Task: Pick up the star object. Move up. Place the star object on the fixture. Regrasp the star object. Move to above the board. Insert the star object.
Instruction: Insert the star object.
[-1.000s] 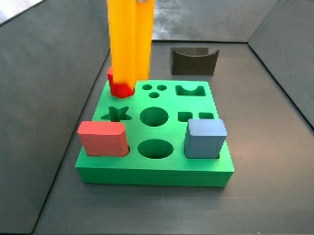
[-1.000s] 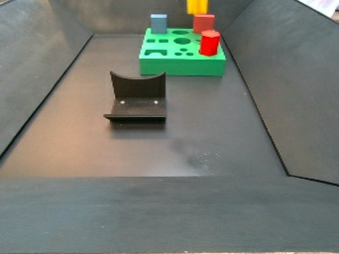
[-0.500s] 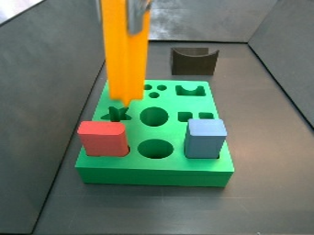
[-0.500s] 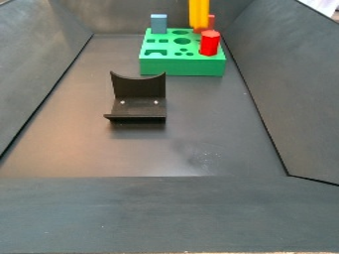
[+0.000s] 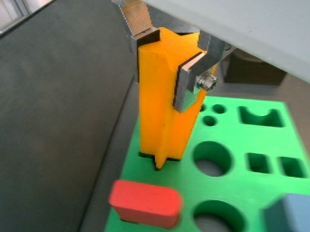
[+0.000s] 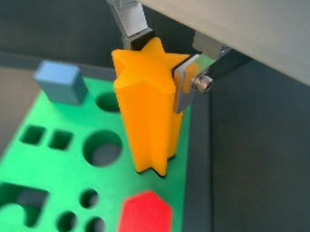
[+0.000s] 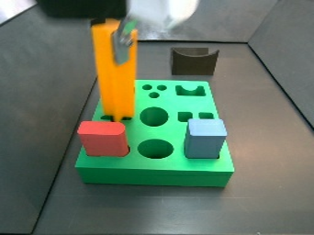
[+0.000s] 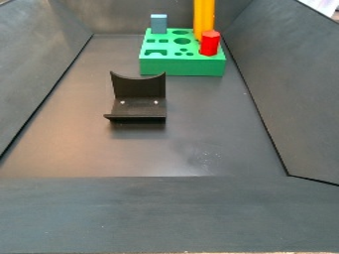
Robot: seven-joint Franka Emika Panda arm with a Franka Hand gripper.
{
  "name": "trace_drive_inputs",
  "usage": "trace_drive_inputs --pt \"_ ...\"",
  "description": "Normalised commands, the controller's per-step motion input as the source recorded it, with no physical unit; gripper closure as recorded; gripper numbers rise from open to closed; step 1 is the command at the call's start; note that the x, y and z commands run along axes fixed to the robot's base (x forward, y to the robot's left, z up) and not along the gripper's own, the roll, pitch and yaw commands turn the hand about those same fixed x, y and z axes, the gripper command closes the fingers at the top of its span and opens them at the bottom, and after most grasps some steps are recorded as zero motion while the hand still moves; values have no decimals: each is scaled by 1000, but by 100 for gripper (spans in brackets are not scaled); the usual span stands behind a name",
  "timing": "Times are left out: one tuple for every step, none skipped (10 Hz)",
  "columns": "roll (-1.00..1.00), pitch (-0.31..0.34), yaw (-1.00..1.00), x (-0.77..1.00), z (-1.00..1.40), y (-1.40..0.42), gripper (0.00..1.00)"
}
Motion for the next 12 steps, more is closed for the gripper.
trace_drive_inputs --pt "16 0 0 0 0 0 100" --pt "-7 0 0 0 -154 -66 100" --pt "-63 0 0 -51 -349 -106 100" --pt "-61 0 0 0 -403 -331 100" --pt "-141 0 -111 0 -483 -286 100" --pt "-214 -7 -271 0 -514 -171 100" --pt "-216 -23 -294 0 -657 -97 100" --pt "-94 -13 -283 20 -914 0 100" --pt "-34 0 -177 0 -1000 103 100" --pt "-86 -76 -20 -71 0 114 100" --pt "-19 -17 0 0 0 0 100" --pt "43 0 -43 -40 0 0 100"
